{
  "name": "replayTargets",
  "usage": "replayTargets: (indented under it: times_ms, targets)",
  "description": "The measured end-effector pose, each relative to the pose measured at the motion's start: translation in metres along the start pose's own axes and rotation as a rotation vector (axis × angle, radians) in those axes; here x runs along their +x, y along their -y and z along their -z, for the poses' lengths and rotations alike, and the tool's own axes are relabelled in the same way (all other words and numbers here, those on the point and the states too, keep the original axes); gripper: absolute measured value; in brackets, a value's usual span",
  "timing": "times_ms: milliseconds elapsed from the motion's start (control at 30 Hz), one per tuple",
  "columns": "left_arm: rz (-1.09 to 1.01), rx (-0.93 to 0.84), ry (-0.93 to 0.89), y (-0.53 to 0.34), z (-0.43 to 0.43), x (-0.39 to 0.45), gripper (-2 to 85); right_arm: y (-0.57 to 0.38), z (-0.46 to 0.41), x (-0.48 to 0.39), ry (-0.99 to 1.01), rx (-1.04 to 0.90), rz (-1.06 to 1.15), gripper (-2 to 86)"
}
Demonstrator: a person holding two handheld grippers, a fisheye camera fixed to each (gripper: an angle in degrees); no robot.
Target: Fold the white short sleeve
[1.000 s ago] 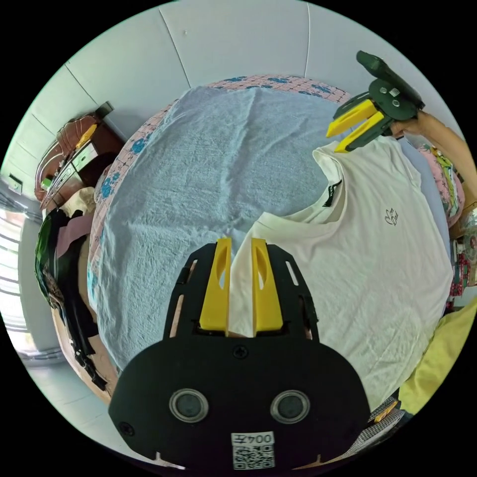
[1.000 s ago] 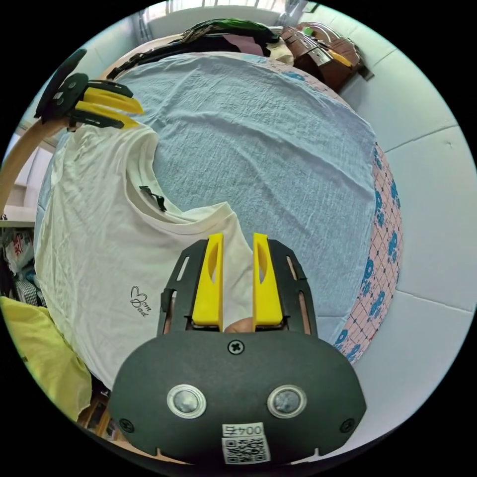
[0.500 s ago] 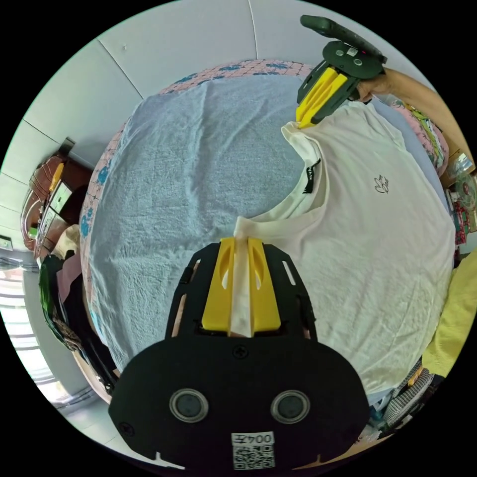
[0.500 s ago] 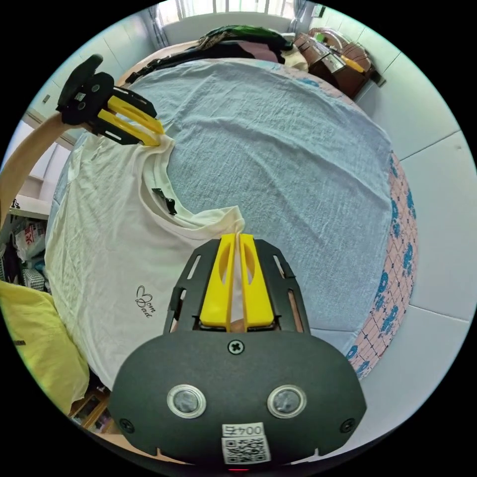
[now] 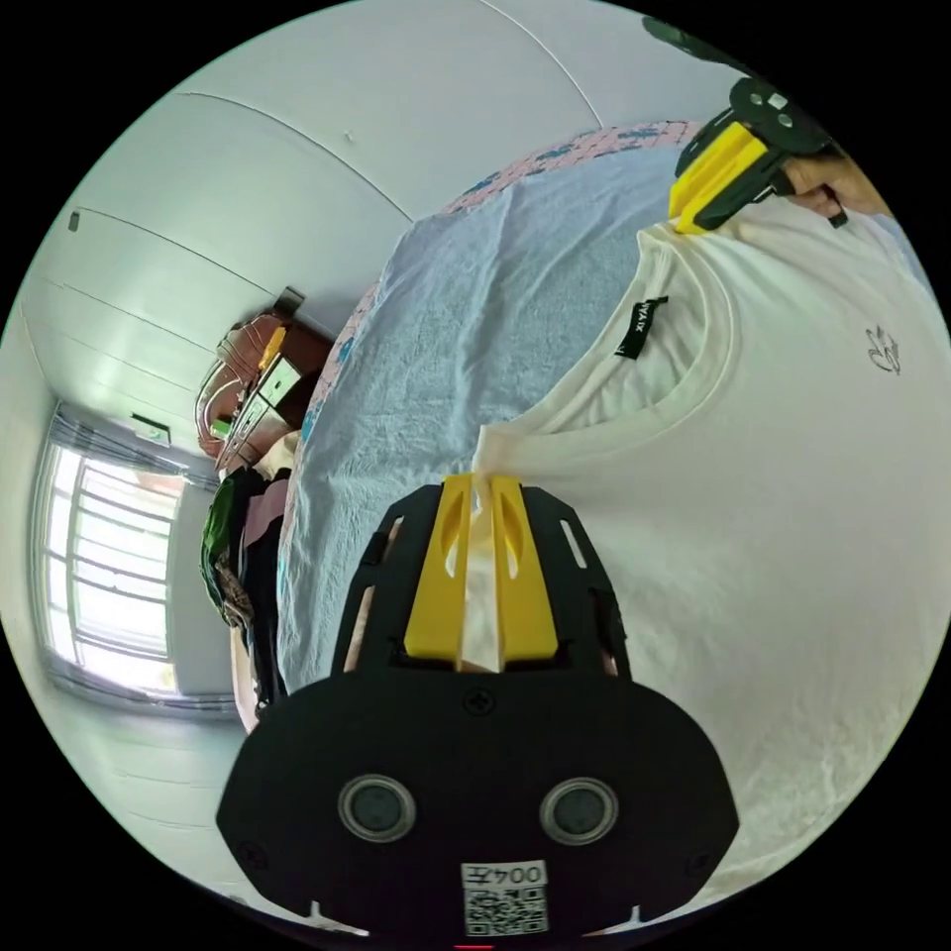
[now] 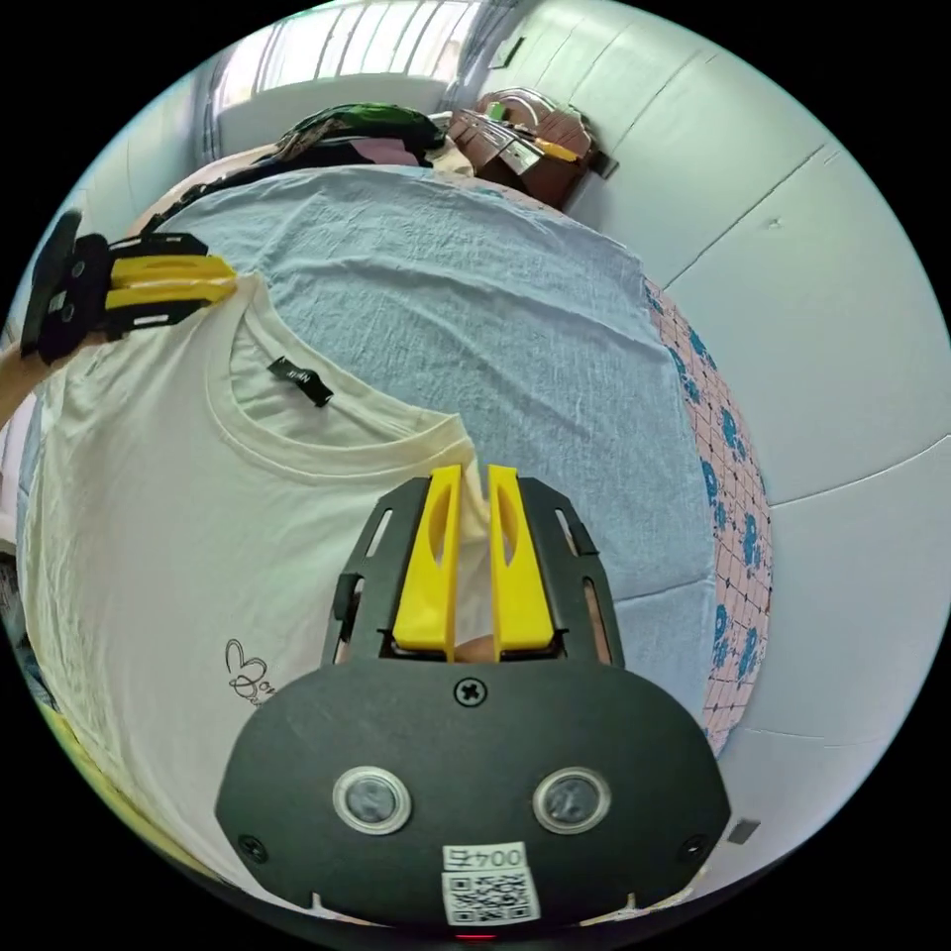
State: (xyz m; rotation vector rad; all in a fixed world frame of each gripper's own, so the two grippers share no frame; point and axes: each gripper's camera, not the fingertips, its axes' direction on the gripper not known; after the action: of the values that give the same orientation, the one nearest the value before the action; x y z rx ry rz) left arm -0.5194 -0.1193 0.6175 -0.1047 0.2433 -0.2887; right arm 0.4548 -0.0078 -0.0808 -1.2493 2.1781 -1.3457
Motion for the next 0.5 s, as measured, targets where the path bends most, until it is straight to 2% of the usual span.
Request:
replayTargets:
  times_ms: [100, 233, 300, 367, 433, 500]
  targets:
    - [0.12, 0.03, -0.003, -0.008, 0.007, -0.019, 1.7, -0.002, 0.022, 0.021, 0.012, 0.032, -0.095, 8.6]
    - [0.297, 0.1, -0.019, -0.031, 0.025, -0.051, 1.2, -0.02, 0.061, 0.052, 0.151, 0.103, -0.22, 6.3]
    - [0.288, 0.125, -0.083, -0.038, 0.029, -0.05, 0.8, -0.025, 0.073, 0.05, 0.226, 0.108, -0.196, 3.9]
    - [0.204, 0.043, -0.136, -0.039, 0.011, -0.032, 0.5, -0.024, 0.071, 0.042, 0.232, 0.056, -0.156, 2.4]
    - [0.181, -0.047, -0.101, -0.04, -0.005, -0.022, 0.4, -0.019, 0.062, 0.04, 0.226, -0.028, -0.153, 2.0]
    - [0.226, -0.027, -0.077, -0.045, 0.002, -0.027, 0.4, -0.02, 0.076, 0.048, 0.232, 0.005, -0.19, 2.2]
